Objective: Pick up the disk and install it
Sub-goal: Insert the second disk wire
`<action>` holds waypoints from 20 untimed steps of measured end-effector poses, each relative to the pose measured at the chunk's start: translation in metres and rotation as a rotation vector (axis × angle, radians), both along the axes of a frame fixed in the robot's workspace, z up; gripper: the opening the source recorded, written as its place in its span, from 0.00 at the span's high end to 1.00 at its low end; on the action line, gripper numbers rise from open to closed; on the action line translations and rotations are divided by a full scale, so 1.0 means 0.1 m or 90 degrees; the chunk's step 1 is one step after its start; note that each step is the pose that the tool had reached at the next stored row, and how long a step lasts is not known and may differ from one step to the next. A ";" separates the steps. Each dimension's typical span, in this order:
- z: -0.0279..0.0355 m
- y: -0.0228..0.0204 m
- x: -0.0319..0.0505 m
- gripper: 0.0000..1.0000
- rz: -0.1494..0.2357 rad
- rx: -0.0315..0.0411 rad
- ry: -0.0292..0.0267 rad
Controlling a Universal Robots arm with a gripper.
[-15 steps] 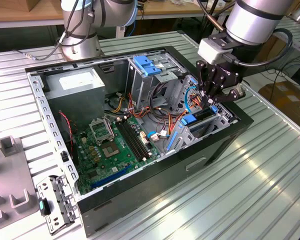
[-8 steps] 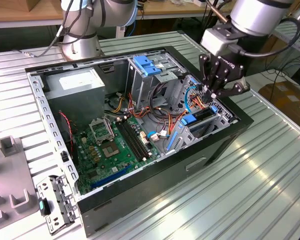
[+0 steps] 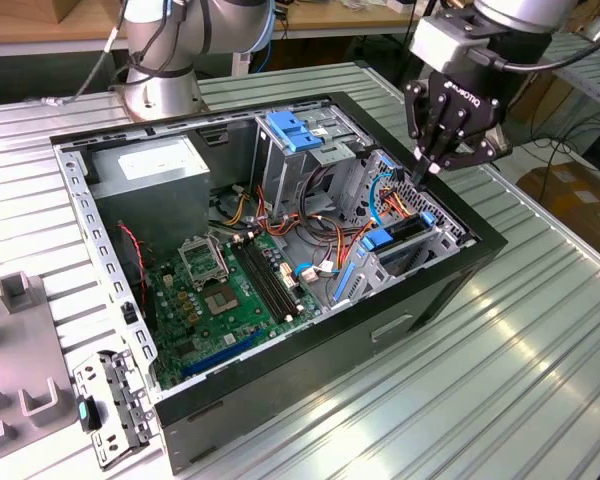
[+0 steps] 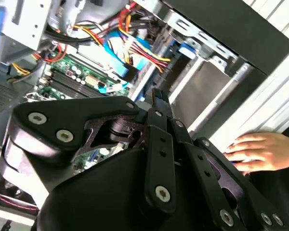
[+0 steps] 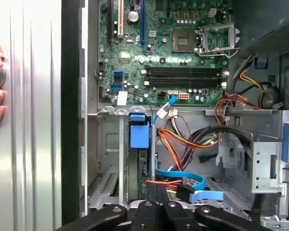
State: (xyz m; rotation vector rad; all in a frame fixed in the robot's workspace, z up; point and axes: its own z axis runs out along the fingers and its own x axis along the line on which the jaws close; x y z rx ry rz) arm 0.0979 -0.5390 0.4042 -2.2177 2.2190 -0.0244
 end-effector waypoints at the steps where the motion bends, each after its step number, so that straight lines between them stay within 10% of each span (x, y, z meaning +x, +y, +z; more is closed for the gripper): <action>1: 0.001 0.068 0.001 0.89 0.000 -0.0019 0.0011; 3: 0.001 0.152 0.004 0.89 0.000 -0.0108 0.0057; 4: -0.001 0.197 0.005 0.89 0.000 -0.0226 0.0090; 7: -0.023 0.356 0.024 0.89 0.000 -0.0762 0.0150; 13: -0.142 0.496 0.076 0.76 0.000 -0.1065 0.0211; 20: -0.069 0.544 0.087 0.70 0.000 -0.1127 0.0231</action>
